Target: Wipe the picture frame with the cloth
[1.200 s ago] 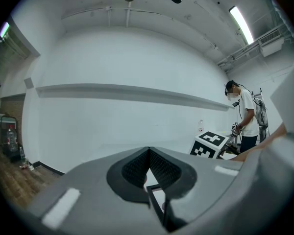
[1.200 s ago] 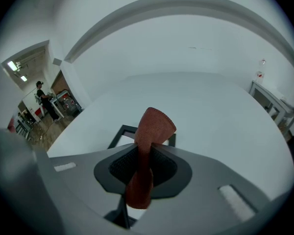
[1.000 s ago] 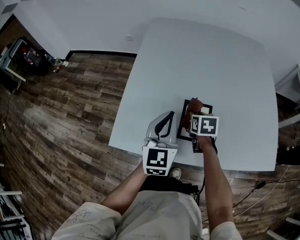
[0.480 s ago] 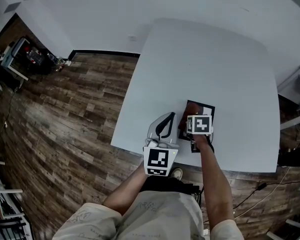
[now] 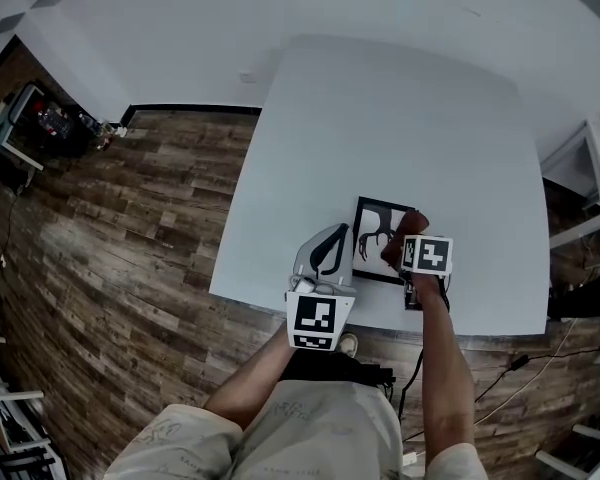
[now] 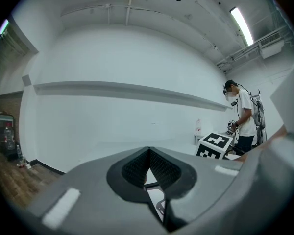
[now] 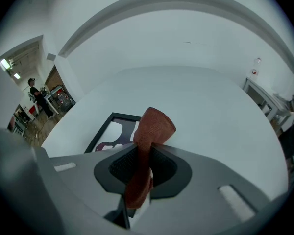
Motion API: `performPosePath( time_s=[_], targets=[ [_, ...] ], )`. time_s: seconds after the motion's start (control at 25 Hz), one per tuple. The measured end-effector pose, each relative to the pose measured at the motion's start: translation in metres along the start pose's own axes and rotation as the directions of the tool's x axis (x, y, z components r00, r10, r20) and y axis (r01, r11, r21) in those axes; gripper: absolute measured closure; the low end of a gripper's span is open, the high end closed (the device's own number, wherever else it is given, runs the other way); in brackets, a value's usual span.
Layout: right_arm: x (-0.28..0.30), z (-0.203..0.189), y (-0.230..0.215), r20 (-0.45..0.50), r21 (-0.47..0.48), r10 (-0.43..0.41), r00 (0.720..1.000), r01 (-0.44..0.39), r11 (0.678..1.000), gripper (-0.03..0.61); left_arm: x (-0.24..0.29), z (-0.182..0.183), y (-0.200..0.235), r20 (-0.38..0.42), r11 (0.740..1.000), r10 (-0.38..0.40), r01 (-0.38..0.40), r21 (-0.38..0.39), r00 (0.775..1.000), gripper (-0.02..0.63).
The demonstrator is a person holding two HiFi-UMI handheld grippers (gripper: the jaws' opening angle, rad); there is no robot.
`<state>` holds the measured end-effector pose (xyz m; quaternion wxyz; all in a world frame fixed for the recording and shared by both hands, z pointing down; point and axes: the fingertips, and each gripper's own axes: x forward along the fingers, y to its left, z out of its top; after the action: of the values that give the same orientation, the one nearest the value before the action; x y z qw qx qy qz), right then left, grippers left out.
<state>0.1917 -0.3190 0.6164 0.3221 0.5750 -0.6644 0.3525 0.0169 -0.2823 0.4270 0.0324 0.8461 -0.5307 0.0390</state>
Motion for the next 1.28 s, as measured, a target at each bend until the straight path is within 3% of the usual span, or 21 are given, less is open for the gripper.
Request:
performPosePath(
  time_s=[0.36,0.6,0.76,1.0,1.28],
  targets=[
    [-0.011,0.001,-0.002,0.021,0.022,0.013,1.0,-0.014,1.0,0.497,0.001,0.003,-0.002,0.004,1.0,-0.004,0.004,0.003,1.0,0.614],
    [-0.035,0.016,0.068,0.084,-0.02,0.167,0.982,-0.166,0.986,0.497,-0.004,0.002,0.008,0.002,1.0,0.019,-0.019,-0.008,1.0,0.614],
    [-0.031,0.004,0.12,0.04,-0.049,0.257,0.965,-0.255,0.966,0.497,-0.008,0.0,0.018,-0.002,0.999,0.043,-0.043,-0.011,0.999,0.614],
    [0.001,-0.029,0.139,-0.065,-0.109,0.213,0.975,-0.219,0.97,0.497,-0.012,-0.002,0.026,-0.008,0.998,0.057,-0.057,-0.005,0.998,0.614],
    [0.001,-0.028,0.12,-0.062,-0.112,0.177,0.982,-0.183,0.977,0.497,-0.009,-0.005,0.026,-0.013,0.999,0.053,-0.053,-0.004,0.998,0.614]
  ],
)
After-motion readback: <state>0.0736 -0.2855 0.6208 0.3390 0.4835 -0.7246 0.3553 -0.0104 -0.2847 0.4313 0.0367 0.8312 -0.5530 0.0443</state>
